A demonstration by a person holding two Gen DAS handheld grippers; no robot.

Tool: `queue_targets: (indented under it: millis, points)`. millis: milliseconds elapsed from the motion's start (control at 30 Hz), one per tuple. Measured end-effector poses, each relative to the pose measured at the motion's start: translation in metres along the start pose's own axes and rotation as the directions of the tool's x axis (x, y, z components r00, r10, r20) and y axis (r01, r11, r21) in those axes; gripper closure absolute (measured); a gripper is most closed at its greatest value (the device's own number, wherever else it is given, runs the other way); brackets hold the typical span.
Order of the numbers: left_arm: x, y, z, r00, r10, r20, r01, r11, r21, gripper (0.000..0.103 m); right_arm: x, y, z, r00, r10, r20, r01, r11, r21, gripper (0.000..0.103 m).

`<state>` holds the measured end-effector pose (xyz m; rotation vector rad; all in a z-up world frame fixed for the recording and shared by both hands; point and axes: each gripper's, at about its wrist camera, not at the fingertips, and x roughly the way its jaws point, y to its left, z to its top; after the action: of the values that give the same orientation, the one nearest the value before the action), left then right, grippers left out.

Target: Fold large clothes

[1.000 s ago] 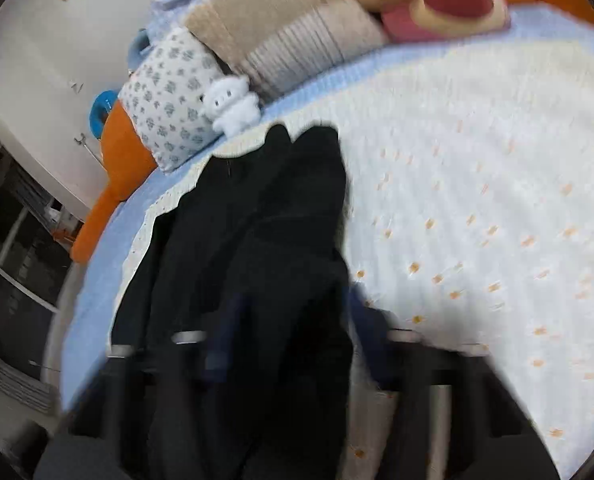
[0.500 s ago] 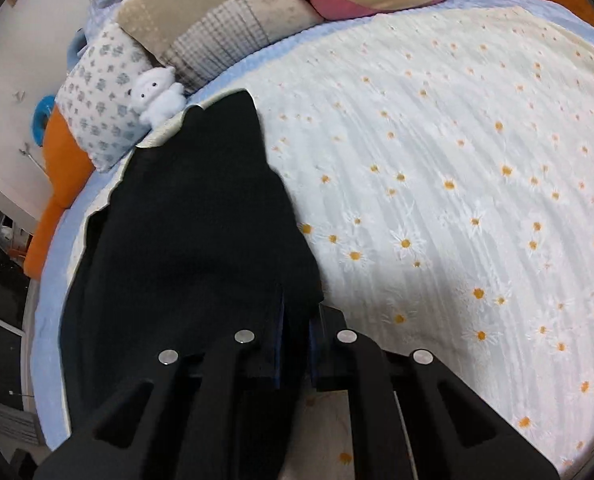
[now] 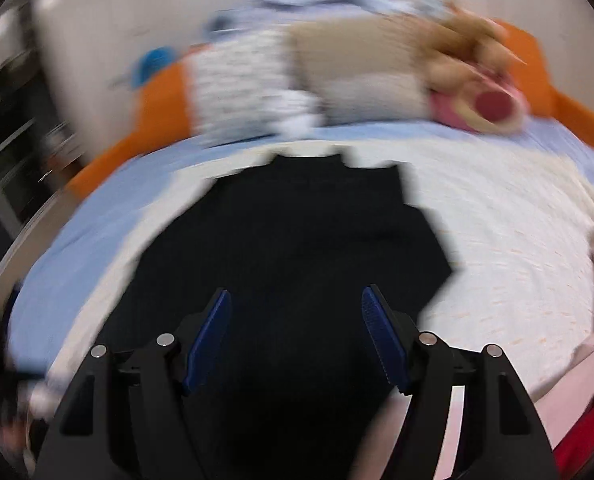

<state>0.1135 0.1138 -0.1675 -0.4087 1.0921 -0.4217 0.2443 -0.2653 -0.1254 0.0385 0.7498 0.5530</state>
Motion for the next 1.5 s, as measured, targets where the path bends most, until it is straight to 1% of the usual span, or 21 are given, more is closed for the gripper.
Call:
queue_targets:
  millis: [100,200,233,300,367,433,500,567,700,800,900,1000,1067,1100,1133,1167,1200,1267,1367,1433,1500]
  points:
    - [-0.034,0.039,-0.007,0.998,0.041,0.057,-0.035,0.995,-0.096,0.011,-0.013,0.083,-0.033,0.988,0.15,-0.045,-0.155,0.982,-0.108,0.035]
    - [-0.054,0.079,-0.019,0.997,0.032,0.075,-0.016,0.977,-0.212,0.011,-0.006,0.164,-0.072,0.951,0.273,-0.144,-0.298,0.934,-0.197,0.034]
    - [-0.055,0.085,-0.023,0.997,0.029,0.077,-0.01,0.972,-0.236,0.011,-0.002,0.183,-0.083,0.943,0.287,-0.169,-0.321,0.92,-0.224,0.03]
    - [-0.058,0.104,-0.032,0.997,0.018,0.078,0.006,0.956,-0.293,0.011,0.012,0.236,-0.117,0.929,0.278,-0.245,-0.351,0.872,-0.342,0.03]
    - [-0.058,0.117,-0.042,0.997,-0.008,0.082,0.035,0.942,-0.333,0.011,0.025,0.271,-0.139,0.928,0.237,-0.286,-0.348,0.826,-0.443,0.032]
    - [-0.058,0.122,-0.048,0.996,-0.026,0.089,0.055,0.935,-0.35,0.011,0.04,0.303,-0.162,0.932,0.186,-0.313,-0.334,0.777,-0.534,0.038]
    - [-0.059,0.126,-0.055,0.995,-0.032,0.099,0.065,0.932,-0.356,0.011,0.054,0.321,-0.171,0.939,0.152,-0.309,-0.313,0.751,-0.581,0.043]
    - [-0.063,0.131,-0.06,0.992,-0.043,0.117,0.082,0.93,-0.357,0.011,0.068,0.333,-0.176,0.94,0.12,-0.319,-0.301,0.732,-0.611,0.044]
    - [-0.072,0.136,-0.07,0.988,-0.053,0.148,0.103,0.929,-0.355,0.011,0.094,0.346,-0.185,0.915,0.077,-0.395,-0.328,0.713,-0.62,0.047]
    - [-0.076,0.141,-0.072,0.989,-0.024,0.146,0.074,0.936,-0.343,0.011,0.099,0.354,-0.189,0.923,0.041,-0.383,-0.305,0.686,-0.661,0.047]
    - [-0.079,0.143,-0.07,0.99,0.025,0.139,0.022,0.946,-0.325,0.011,0.099,0.361,-0.19,0.914,0.044,-0.403,-0.326,0.669,-0.668,0.047]
    - [-0.081,0.145,-0.07,0.99,0.021,0.137,0.023,0.948,-0.319,0.011,0.102,0.363,-0.191,0.918,0.025,-0.395,-0.315,0.651,-0.691,0.048]
    - [-0.082,0.147,-0.07,0.991,0.021,0.135,0.023,0.947,-0.32,0.011,0.11,0.362,-0.192,0.918,0.008,-0.396,-0.301,0.663,-0.685,0.049]
    - [-0.082,0.147,-0.07,0.991,0.025,0.134,0.019,0.947,-0.32,0.011,0.108,0.361,-0.194,0.91,0.025,-0.415,-0.321,0.677,-0.662,0.059]
    - [-0.083,0.147,-0.069,0.991,0.03,0.134,0.015,0.946,-0.323,0.011,0.111,0.359,-0.192,0.896,0.056,-0.441,-0.353,0.693,-0.629,0.075]
    - [-0.084,0.147,-0.069,0.99,0.033,0.134,0.012,0.946,-0.325,0.011,0.114,0.356,-0.189,0.877,0.103,-0.469,-0.39,0.723,-0.57,0.083]
    - [-0.085,0.147,-0.069,0.99,0.035,0.134,0.01,0.946,-0.325,0.011,0.115,0.354,-0.185,0.871,0.118,-0.478,-0.396,0.744,-0.538,0.089]
    - [-0.087,0.148,-0.068,0.99,0.045,0.132,0.001,0.945,-0.328,0.011,0.116,0.348,-0.178,0.86,0.151,-0.488,-0.412,0.77,-0.487,0.09]
    - [-0.091,0.148,-0.064,0.99,0.061,0.127,-0.016,0.944,-0.329,0.011,0.108,0.328,-0.158,0.828,0.278,-0.487,-0.471,0.816,-0.334,0.091]
    - [-0.092,0.146,-0.056,0.99,0.067,0.121,-0.024,0.944,-0.328,0.011,0.099,0.313,-0.14,0.81,0.362,-0.46,-0.505,0.831,-0.235,0.091]
    - [-0.091,0.143,-0.047,0.991,0.07,0.114,-0.03,0.946,-0.321,0.011,0.082,0.292,-0.118,0.791,0.459,-0.404,-0.547,0.827,-0.13,0.091]
